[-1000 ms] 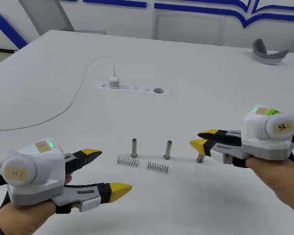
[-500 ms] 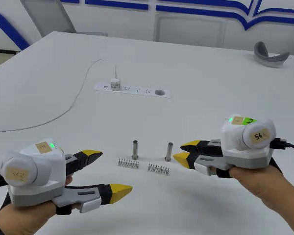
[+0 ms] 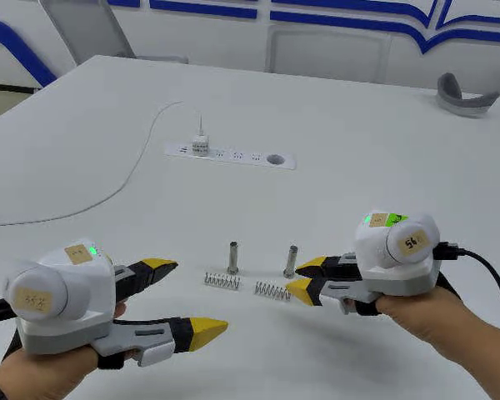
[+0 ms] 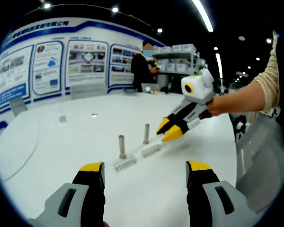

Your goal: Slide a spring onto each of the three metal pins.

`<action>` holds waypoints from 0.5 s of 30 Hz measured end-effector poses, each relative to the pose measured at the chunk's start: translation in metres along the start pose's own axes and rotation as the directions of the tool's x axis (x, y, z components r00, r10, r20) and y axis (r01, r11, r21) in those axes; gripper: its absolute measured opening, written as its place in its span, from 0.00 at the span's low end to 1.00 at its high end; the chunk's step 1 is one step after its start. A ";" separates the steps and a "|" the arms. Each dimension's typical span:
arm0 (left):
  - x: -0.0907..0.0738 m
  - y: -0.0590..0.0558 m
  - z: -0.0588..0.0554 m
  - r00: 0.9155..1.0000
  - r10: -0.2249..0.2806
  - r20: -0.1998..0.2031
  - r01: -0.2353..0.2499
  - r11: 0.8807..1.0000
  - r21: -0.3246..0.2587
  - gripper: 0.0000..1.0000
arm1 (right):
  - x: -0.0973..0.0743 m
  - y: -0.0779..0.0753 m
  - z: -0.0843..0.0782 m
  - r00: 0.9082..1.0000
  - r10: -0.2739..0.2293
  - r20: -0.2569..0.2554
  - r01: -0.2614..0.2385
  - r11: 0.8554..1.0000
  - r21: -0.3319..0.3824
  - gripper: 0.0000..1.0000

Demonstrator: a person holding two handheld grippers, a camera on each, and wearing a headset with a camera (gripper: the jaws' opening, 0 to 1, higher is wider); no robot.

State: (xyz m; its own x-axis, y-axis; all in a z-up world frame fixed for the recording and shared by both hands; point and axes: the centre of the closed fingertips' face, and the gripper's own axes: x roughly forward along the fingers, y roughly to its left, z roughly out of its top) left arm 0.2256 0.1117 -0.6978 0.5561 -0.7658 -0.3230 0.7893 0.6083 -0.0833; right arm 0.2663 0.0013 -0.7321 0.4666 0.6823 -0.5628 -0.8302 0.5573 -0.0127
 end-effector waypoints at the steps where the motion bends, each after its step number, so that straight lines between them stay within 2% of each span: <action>1: 0.000 0.000 0.000 1.000 0.000 0.000 0.000 1.000 0.000 0.71 | 0.001 0.001 -0.001 1.000 0.003 -0.004 -0.003 1.000 -0.001 0.18; 15: 0.000 0.001 -0.002 1.000 0.002 -0.006 -0.002 1.000 -0.001 0.71 | 0.016 0.002 -0.017 0.997 0.040 -0.060 -0.040 0.999 -0.006 0.17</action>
State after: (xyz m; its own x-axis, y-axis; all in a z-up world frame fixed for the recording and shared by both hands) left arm 0.2257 0.1130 -0.6994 0.5560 -0.7632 -0.3291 0.7879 0.6101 -0.0837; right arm 0.2670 0.0051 -0.7548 0.4142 0.6744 -0.6113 -0.8501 0.5267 0.0050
